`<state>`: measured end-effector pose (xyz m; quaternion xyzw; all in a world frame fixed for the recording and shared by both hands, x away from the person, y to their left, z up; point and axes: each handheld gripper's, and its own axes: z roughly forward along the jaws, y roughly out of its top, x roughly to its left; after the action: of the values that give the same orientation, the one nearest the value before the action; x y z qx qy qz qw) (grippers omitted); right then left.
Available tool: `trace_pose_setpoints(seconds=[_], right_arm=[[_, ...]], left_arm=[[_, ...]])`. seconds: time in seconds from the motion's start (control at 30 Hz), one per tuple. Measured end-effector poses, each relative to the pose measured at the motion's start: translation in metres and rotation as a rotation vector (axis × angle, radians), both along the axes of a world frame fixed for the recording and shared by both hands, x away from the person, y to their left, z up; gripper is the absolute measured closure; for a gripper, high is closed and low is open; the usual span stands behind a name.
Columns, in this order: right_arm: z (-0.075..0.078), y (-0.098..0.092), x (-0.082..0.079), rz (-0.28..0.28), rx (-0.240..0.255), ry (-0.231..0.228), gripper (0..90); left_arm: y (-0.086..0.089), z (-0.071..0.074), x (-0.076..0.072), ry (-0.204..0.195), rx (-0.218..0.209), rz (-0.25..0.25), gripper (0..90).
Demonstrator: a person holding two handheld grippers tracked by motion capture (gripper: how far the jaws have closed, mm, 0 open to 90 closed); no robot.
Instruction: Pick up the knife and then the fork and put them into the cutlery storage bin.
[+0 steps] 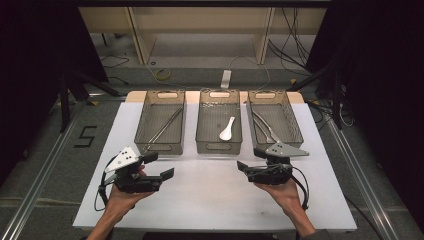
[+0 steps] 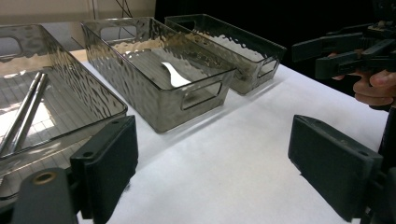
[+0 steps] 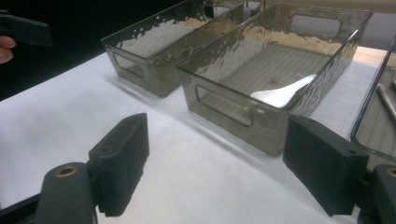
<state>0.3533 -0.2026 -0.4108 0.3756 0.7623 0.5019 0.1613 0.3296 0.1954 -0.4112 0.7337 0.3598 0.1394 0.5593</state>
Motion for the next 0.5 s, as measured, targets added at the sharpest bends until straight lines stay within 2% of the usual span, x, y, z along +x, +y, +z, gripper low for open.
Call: trace_pose_setpoints(seconds=[0.23, 0.5], right_arm=[[-0.006, -0.004, -0.011, 0.015, 0.017, 0.006, 21.6], [-0.010, -0.007, -0.021, 0.021, 0.015, -0.027, 21.5]], left_arm=[[-0.002, -0.001, 0.000, 0.008, 0.011, -0.022, 15.3], [-0.003, -0.001, -0.001, 0.016, 0.017, -0.033, 15.3]])
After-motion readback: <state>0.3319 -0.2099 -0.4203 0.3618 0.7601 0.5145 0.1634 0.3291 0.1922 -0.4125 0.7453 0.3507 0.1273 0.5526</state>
